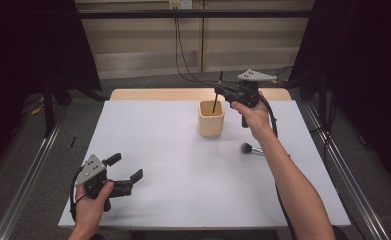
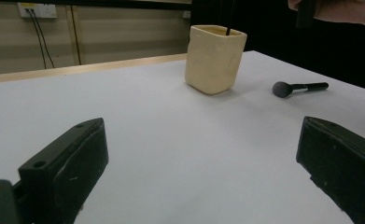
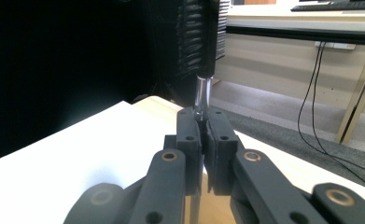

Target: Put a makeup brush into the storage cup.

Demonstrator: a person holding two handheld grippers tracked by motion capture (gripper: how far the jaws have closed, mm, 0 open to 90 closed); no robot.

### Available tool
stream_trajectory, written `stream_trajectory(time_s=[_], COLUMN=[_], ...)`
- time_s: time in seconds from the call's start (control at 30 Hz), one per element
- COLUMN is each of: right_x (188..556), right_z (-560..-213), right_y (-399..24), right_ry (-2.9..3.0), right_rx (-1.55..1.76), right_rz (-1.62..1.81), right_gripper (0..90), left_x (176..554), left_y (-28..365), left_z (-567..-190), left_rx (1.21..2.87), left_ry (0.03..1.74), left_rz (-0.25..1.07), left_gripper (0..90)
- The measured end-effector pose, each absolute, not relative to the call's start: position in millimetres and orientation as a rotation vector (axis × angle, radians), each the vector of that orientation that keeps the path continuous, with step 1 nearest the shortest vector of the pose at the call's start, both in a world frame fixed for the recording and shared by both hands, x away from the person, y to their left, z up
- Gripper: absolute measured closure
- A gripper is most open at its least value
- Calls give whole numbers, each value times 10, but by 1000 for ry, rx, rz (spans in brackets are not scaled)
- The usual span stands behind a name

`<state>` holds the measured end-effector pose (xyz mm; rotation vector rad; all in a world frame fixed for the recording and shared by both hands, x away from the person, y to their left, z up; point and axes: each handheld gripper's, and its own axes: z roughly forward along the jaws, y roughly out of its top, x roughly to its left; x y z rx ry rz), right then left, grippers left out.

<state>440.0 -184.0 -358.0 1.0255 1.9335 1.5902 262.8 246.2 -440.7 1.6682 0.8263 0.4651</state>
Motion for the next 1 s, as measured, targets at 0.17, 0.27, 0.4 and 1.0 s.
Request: stream_trajectory(time_s=[0.17, 0.27, 0.4, 1.0], right_x=[4409, 4410, 4414, 4417], right_z=[-3623, -3641, -3675, -3858], right_y=[-1842, -1838, -1832, -1825], right_ry=[1954, 1962, 1974, 2004], right_rx=[1046, 1047, 1054, 1086], right_rz=[1583, 1581, 1577, 1559], right_gripper=[859, 859, 858, 857], left_x=[2619, 2624, 2625, 2634], left_y=[2441, 2451, 2460, 2467], left_z=[-4402, -4401, -4403, -4411], left_rx=[1675, 1682, 1676, 1684], left_ry=[813, 812, 819, 830], left_rz=[463, 464, 467, 469], left_gripper=[22, 22, 22, 22])
